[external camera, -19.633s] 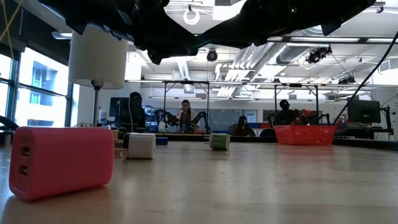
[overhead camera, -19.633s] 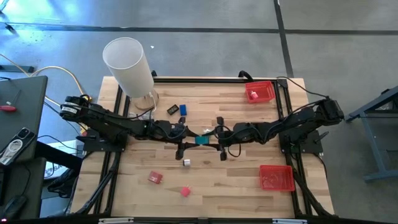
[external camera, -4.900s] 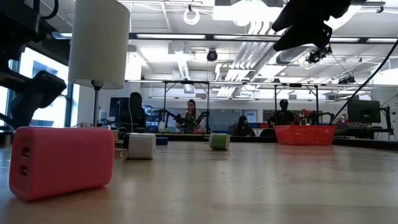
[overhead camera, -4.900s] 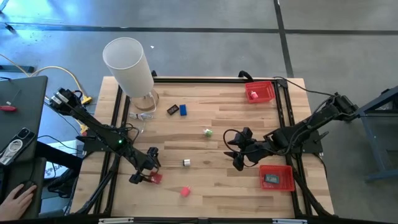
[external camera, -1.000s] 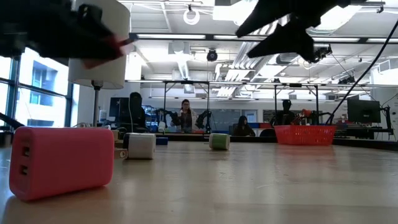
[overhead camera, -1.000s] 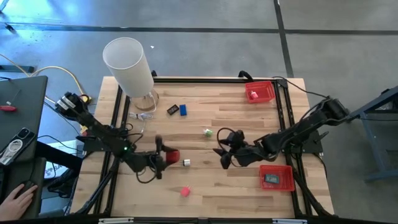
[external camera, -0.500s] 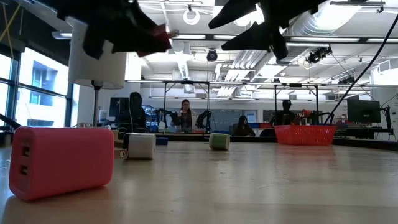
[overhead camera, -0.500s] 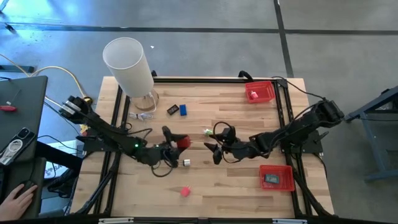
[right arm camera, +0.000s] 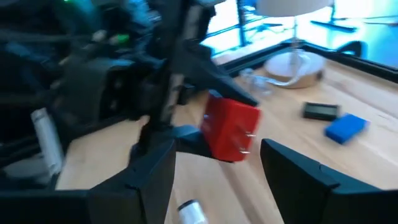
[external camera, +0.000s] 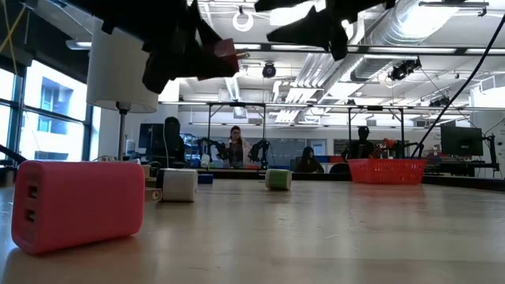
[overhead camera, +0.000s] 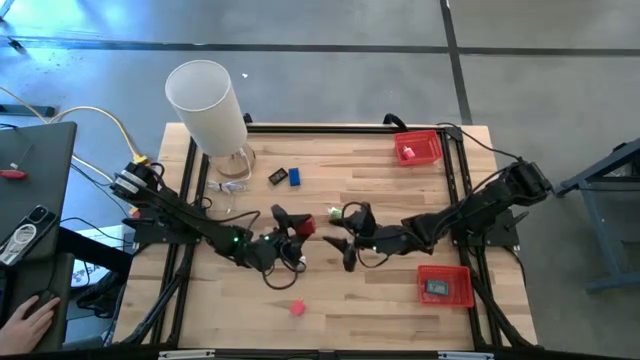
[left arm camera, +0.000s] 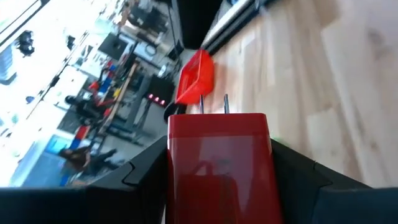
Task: Pick & Place Office items
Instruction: Put the red charger adapter into the top red basket
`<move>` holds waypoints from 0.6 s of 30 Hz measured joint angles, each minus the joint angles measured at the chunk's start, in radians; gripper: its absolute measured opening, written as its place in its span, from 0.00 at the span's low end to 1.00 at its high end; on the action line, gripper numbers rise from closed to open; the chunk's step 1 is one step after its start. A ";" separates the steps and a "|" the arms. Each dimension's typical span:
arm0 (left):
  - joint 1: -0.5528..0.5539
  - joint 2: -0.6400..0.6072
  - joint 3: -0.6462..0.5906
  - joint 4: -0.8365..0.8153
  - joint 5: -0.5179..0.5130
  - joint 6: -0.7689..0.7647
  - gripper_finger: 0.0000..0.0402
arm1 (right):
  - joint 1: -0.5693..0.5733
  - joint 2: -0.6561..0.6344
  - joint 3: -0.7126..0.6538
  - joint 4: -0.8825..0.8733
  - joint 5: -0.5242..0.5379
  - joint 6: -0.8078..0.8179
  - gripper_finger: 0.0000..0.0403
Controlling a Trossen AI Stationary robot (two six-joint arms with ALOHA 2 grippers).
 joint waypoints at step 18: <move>0.047 0.000 0.002 0.148 0.100 0.053 0.52 | -0.125 0.000 0.000 0.017 -0.253 0.082 0.56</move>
